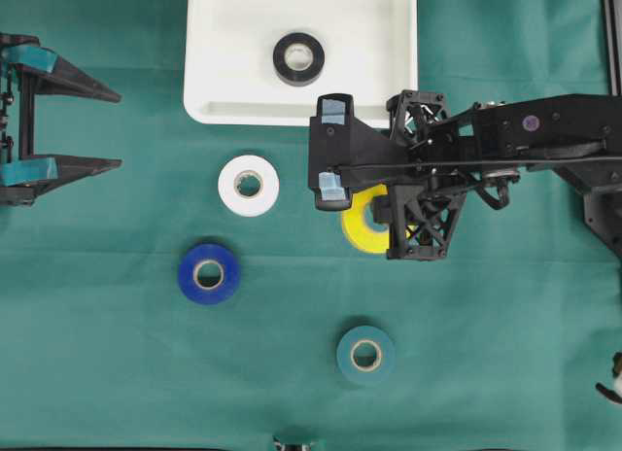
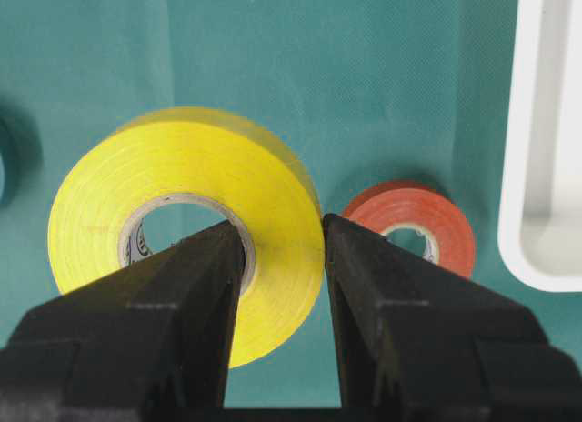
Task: Pick up the tape from a random location and place it into the white case.
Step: 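Close the right gripper on the yellow tape roll, then lift the yellow tape roll and carry it into the white tray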
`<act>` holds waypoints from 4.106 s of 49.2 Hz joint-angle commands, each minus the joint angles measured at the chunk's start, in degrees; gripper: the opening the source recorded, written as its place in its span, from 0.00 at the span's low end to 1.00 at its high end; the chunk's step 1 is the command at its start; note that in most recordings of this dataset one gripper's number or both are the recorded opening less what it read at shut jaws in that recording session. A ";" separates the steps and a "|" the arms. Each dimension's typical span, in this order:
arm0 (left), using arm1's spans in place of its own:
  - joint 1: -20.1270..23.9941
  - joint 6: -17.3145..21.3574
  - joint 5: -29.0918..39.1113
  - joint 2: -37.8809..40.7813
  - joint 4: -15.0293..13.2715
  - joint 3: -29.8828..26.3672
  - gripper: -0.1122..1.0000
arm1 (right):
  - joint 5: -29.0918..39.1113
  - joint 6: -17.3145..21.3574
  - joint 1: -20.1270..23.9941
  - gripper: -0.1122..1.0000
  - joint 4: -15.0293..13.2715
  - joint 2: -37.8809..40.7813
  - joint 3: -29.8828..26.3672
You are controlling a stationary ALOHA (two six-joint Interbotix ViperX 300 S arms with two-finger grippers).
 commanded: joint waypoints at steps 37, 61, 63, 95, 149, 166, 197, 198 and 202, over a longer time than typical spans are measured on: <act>0.18 -0.09 -0.35 0.35 -0.09 -0.62 0.97 | 0.26 0.18 0.18 0.37 -0.09 -1.41 -1.49; 0.18 -0.09 -0.26 0.35 -0.09 -0.62 0.97 | 0.26 0.18 0.26 0.37 -0.09 -1.41 -1.49; 0.18 -0.09 -0.26 0.35 -0.09 -0.62 0.97 | 0.26 0.18 0.18 0.37 -0.09 -1.49 -1.49; 0.18 -0.09 -0.26 0.35 -0.09 -0.62 0.97 | 0.26 -0.18 -0.18 0.37 -1.49 -1.41 -1.49; 0.18 -0.09 -0.26 0.35 -0.09 -0.53 0.97 | -1.93 -10.72 -28.21 0.37 -3.08 -1.85 -2.11; 0.18 -0.09 -0.35 0.35 -0.09 -0.62 0.97 | -3.08 -10.63 -30.59 0.37 -2.99 -1.32 -2.55; 0.18 -0.09 0.70 0.35 -0.09 -0.62 0.97 | -1.58 -12.13 -30.59 0.37 -2.99 5.80 -11.43; 0.18 -0.09 0.62 0.35 -0.09 -0.62 0.97 | -1.41 -12.13 -30.59 0.37 -2.99 5.71 -11.43; 0.18 -0.09 0.62 0.35 -0.09 -0.62 0.97 | -1.05 -12.13 -30.59 0.37 -2.90 5.80 -11.43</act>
